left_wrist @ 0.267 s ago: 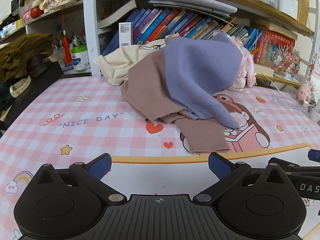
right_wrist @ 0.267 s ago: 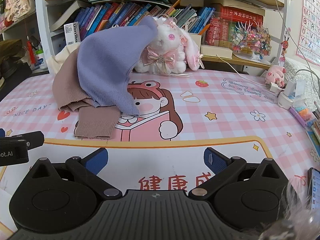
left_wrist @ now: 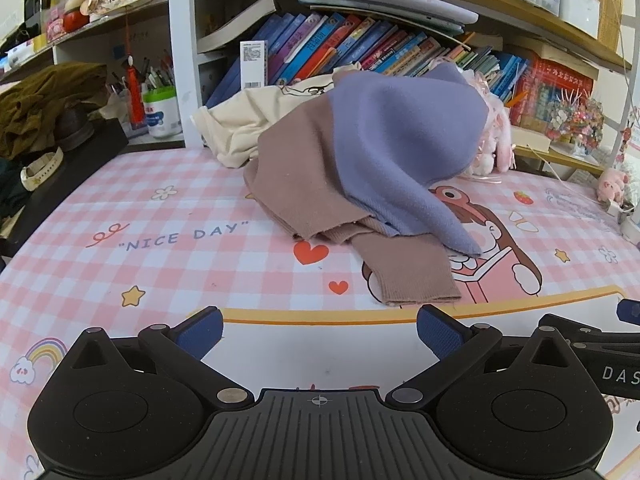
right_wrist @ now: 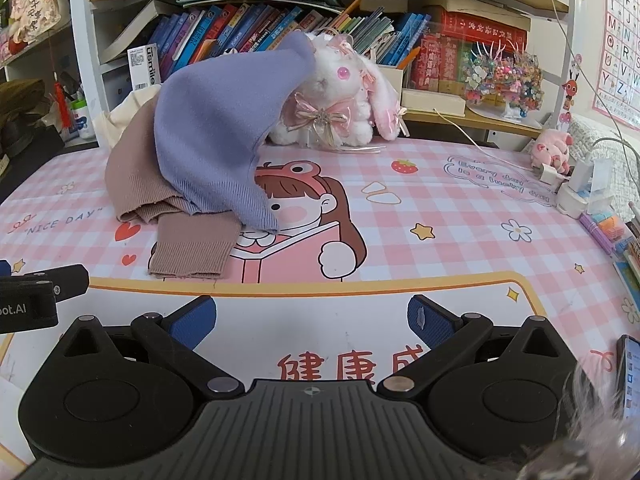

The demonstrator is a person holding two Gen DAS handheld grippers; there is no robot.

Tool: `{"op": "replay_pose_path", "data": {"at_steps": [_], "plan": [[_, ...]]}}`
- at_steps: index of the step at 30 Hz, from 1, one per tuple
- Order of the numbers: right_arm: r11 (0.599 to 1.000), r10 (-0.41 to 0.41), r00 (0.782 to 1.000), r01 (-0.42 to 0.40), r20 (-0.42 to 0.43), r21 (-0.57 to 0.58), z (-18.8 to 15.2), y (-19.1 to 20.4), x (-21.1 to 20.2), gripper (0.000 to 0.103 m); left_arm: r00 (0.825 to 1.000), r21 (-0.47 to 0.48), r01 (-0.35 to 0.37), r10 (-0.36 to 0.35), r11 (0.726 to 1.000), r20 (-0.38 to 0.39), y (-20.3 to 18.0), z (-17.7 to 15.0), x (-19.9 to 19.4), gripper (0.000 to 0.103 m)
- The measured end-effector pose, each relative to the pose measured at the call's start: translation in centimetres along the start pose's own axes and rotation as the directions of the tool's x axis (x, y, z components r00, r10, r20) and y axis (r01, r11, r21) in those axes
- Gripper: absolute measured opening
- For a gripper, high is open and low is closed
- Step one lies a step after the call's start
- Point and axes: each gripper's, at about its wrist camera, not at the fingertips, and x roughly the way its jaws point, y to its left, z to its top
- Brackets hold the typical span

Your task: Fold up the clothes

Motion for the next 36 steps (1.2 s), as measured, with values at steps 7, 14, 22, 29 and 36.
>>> {"op": "replay_pose_path", "data": {"at_steps": [7, 14, 22, 29, 36], "plan": [[1.0, 0.006, 1.0, -0.006, 0.008, -0.003, 0.01, 0.11, -0.36, 0.103, 1.0, 0.0, -0.001, 0.001, 1.0, -0.006, 0.03, -0.06, -0.03, 0.103], [1.0, 0.003, 1.0, -0.003, 0.014, -0.006, 0.04, 0.1, -0.25, 0.103, 1.0, 0.007, -0.006, 0.006, 1.0, 0.0, -0.2, -0.12, -0.08, 0.103], [1.0, 0.002, 1.0, -0.002, 0.005, -0.005, -0.12, 0.06, -0.17, 0.103, 1.0, 0.004, -0.01, 0.01, 1.0, -0.004, -0.21, -0.07, -0.19, 0.103], [1.0, 0.0, 1.0, 0.0, 0.006, -0.003, -0.03, 0.01, -0.21, 0.103, 1.0, 0.005, -0.011, 0.011, 1.0, -0.008, -0.17, -0.06, -0.13, 0.103], [1.0, 0.0, 1.0, 0.0, 0.007, -0.002, -0.04, 0.05, -0.23, 0.103, 1.0, 0.004, -0.012, 0.012, 1.0, -0.009, -0.3, -0.05, -0.17, 0.103]]}}
